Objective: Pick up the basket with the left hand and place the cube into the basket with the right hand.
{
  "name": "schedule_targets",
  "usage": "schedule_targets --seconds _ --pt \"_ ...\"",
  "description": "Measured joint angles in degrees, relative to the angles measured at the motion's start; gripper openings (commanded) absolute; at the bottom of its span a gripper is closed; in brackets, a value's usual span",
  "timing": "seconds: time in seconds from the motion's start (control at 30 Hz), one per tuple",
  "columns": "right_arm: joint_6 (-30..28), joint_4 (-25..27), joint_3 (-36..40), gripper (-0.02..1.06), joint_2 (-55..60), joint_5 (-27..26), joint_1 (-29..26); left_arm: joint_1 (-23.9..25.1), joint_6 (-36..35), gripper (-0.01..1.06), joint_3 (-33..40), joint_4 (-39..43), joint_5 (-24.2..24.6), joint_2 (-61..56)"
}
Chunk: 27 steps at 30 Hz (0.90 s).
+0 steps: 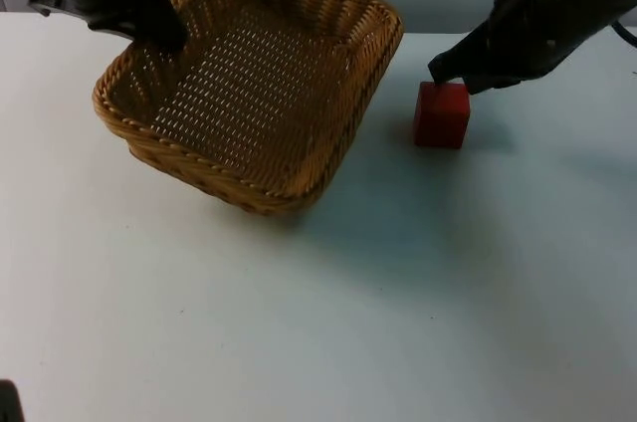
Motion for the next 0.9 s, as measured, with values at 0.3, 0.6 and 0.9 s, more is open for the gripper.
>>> schedule_targets --seconds 0.3,0.6,0.9 --pt "-0.87 0.0 -0.53 0.41 0.0 6.18 0.0 0.0 0.0 0.0 0.0 0.0 0.0 0.0" --pt "-1.33 0.0 -0.53 0.88 0.0 5.75 0.0 0.0 0.0 0.0 0.0 0.0 0.0 0.0" --pt "-1.33 4.01 -0.53 0.89 0.0 -4.64 0.0 0.0 0.0 0.0 0.0 0.0 0.0 0.0"
